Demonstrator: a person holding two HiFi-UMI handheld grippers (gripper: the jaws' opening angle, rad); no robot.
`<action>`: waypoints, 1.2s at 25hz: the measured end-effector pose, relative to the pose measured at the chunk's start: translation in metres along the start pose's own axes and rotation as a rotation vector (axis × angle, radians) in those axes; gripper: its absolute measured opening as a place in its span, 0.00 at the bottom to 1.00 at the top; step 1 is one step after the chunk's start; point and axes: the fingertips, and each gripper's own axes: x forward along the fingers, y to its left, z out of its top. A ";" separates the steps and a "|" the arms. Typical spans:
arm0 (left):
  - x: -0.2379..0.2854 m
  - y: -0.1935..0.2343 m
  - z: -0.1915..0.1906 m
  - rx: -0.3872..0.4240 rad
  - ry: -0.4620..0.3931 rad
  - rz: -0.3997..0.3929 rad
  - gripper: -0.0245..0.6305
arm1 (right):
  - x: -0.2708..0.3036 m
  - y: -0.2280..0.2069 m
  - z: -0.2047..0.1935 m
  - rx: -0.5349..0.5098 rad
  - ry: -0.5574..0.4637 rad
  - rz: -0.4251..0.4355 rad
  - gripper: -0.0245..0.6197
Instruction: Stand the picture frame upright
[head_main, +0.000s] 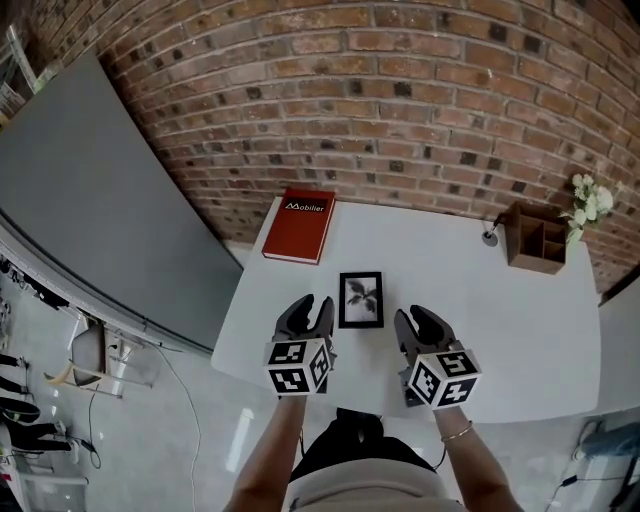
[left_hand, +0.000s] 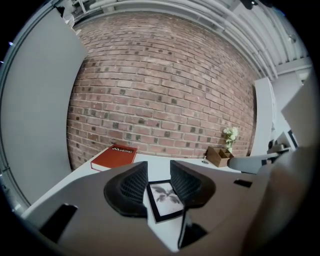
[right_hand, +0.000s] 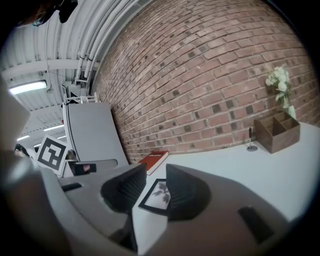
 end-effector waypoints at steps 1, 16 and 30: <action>0.005 0.002 0.000 -0.003 0.004 -0.005 0.24 | 0.004 0.000 0.000 -0.006 0.004 -0.005 0.20; 0.088 0.031 -0.031 0.010 0.148 -0.088 0.24 | 0.047 -0.012 -0.015 0.018 0.050 -0.136 0.20; 0.135 0.032 -0.110 0.005 0.378 -0.084 0.24 | 0.057 -0.032 -0.036 0.051 0.101 -0.204 0.20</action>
